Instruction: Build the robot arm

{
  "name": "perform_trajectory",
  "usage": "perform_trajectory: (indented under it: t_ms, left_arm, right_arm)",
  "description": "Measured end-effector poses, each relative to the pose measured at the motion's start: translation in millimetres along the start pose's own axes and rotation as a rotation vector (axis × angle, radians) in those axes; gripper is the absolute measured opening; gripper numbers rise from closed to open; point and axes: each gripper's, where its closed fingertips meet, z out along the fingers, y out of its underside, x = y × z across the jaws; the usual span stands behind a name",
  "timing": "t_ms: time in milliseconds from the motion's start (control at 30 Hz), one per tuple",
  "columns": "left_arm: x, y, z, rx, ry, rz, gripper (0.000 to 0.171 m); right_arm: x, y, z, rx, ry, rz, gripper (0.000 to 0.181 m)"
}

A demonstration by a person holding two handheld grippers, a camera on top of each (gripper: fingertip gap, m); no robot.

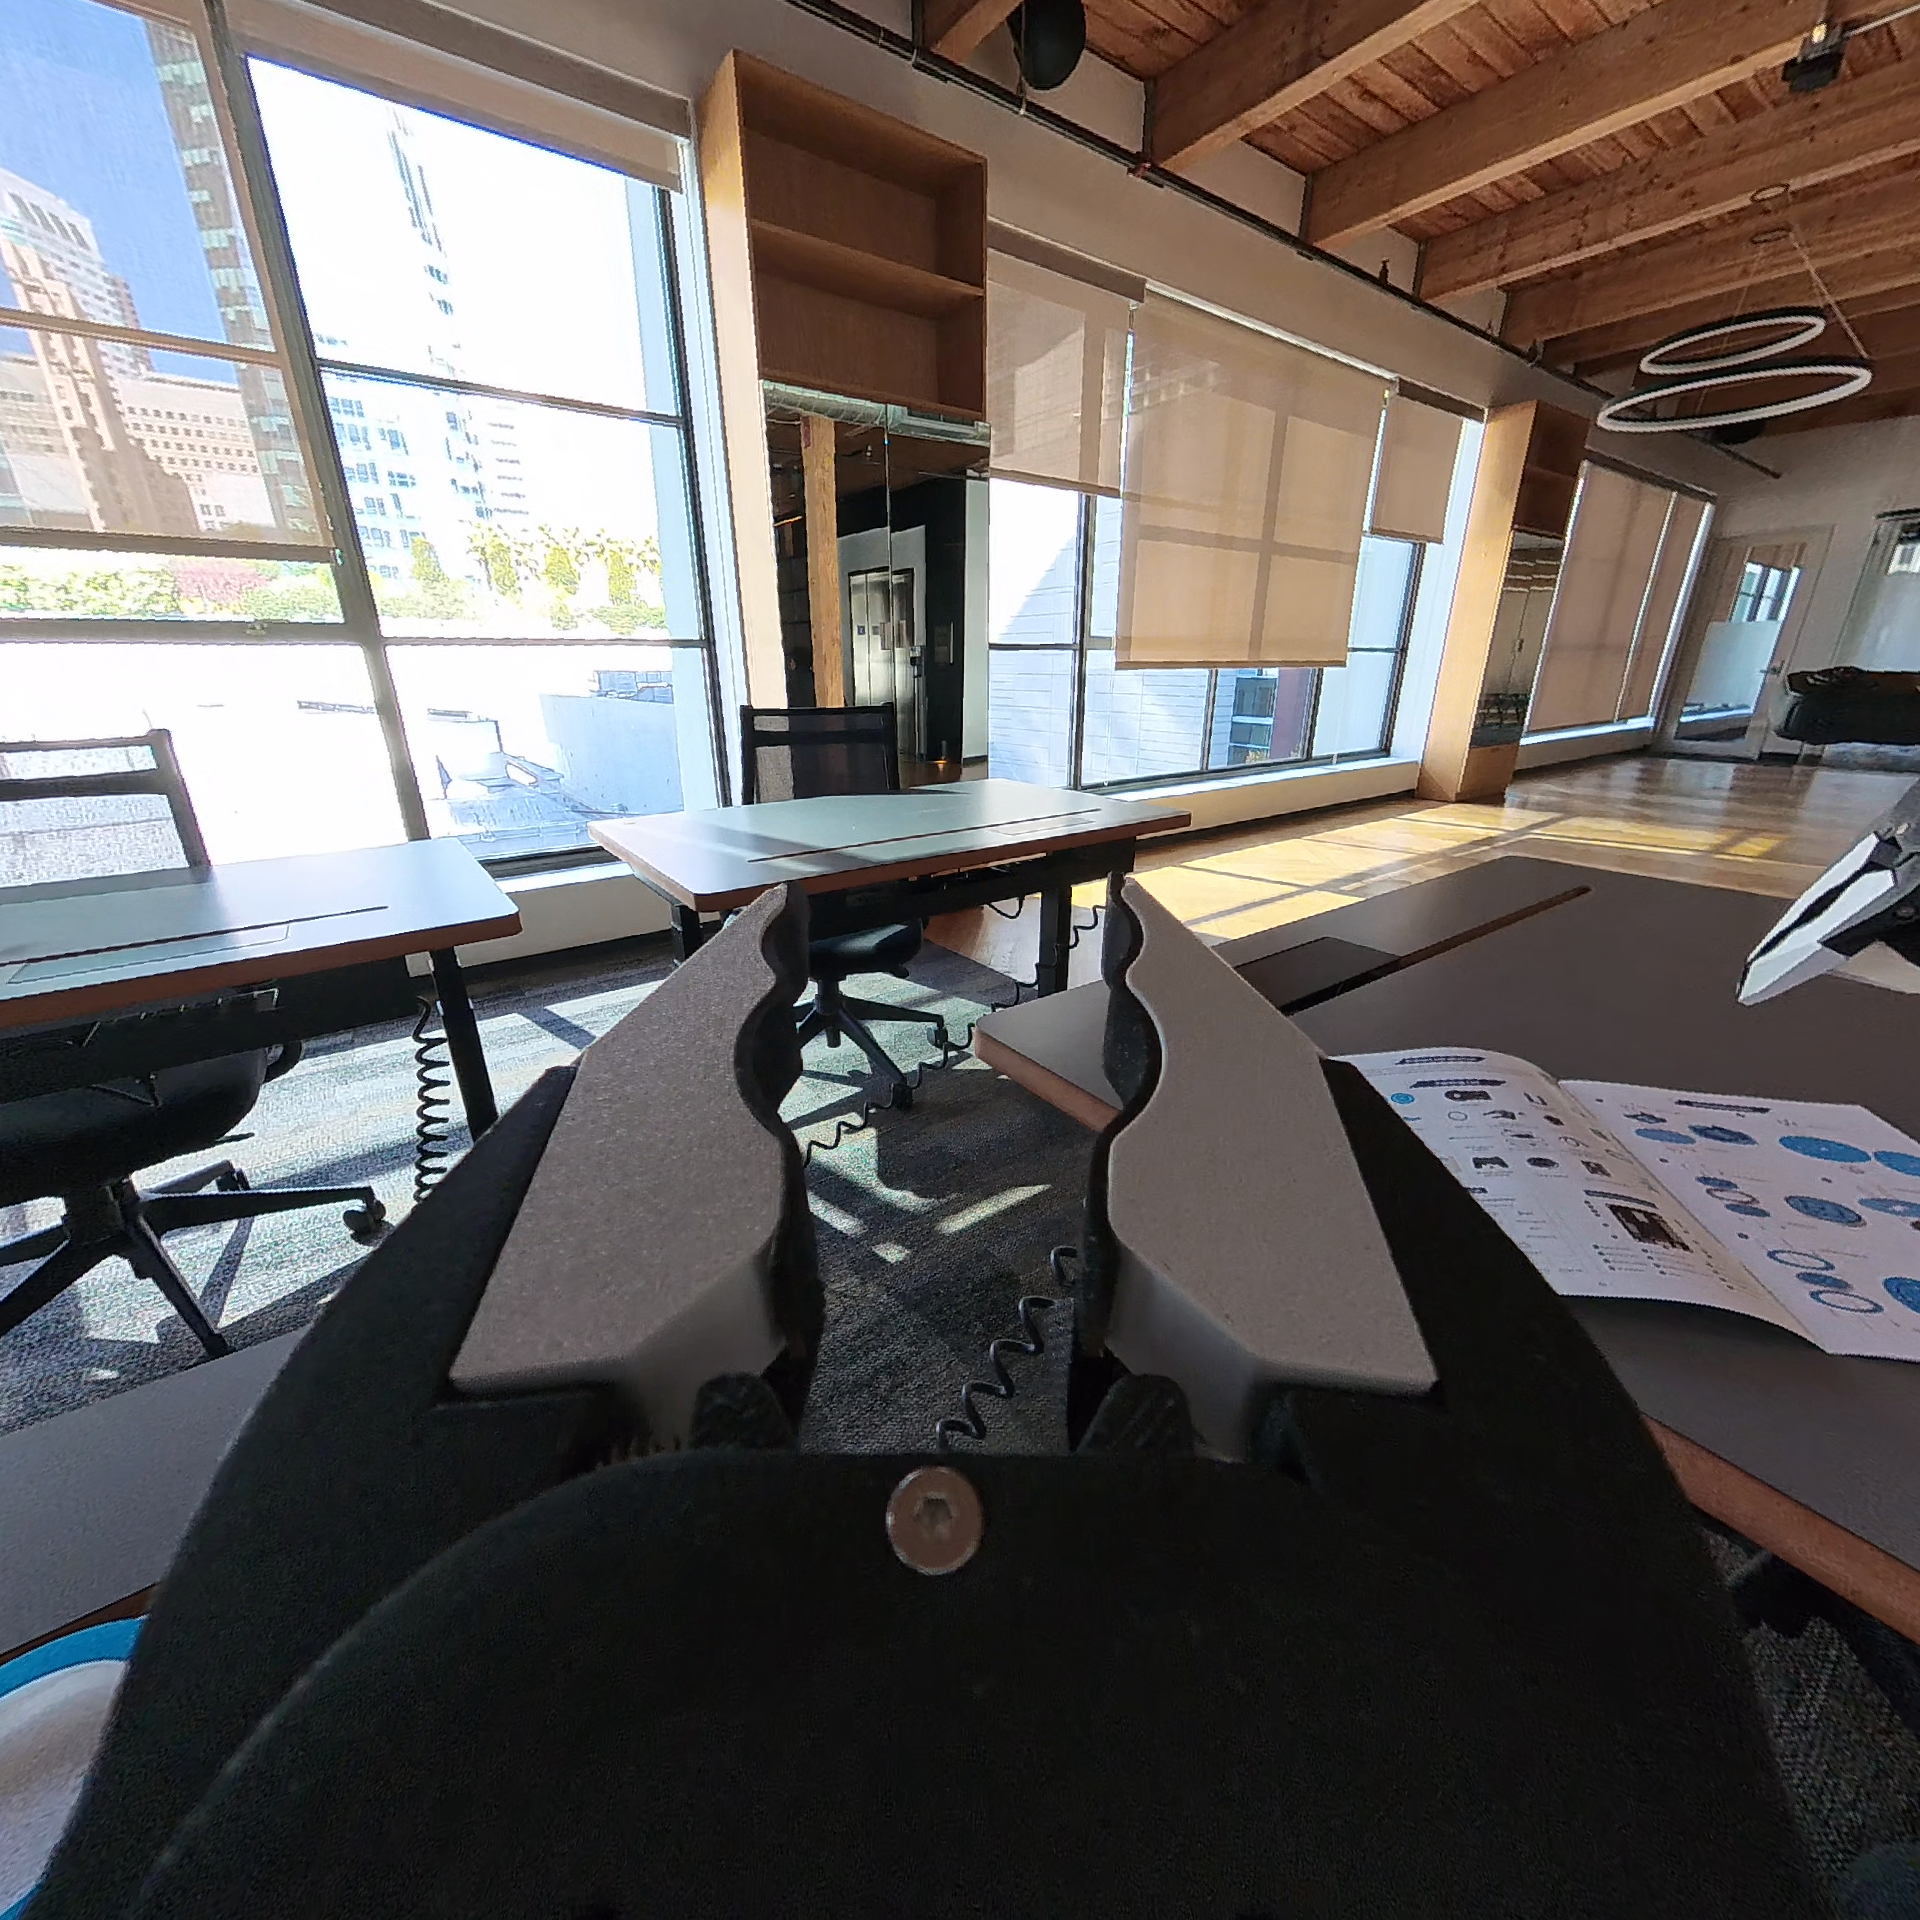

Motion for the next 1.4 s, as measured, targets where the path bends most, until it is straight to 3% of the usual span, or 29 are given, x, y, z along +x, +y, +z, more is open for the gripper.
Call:
perform_trajectory:
  t_ms: [400,800,1167,1400]
  left_arm:
    - [-5,-2,-3,0.001,-0.013,0.002,0.056]
    - [-34,-15,-28,0.01,-0.1,-0.011,0.058]
    - [-33,-11,-26,-0.019,-0.087,-0.013,0.058]
    - [-32,14,-18,-0.16,-0.057,-0.023,0.06]
  right_arm:
    - [-1,-1,1,-0.004,-0.002,-0.008,0.0]
    - [-3,-1,2,-0.014,-0.003,-0.016,0.0]
    - [-7,-4,4,-0.025,-0.004,-0.038,0.0]
    - [-6,-1,2,-0.014,-0.007,-0.03,0.0]
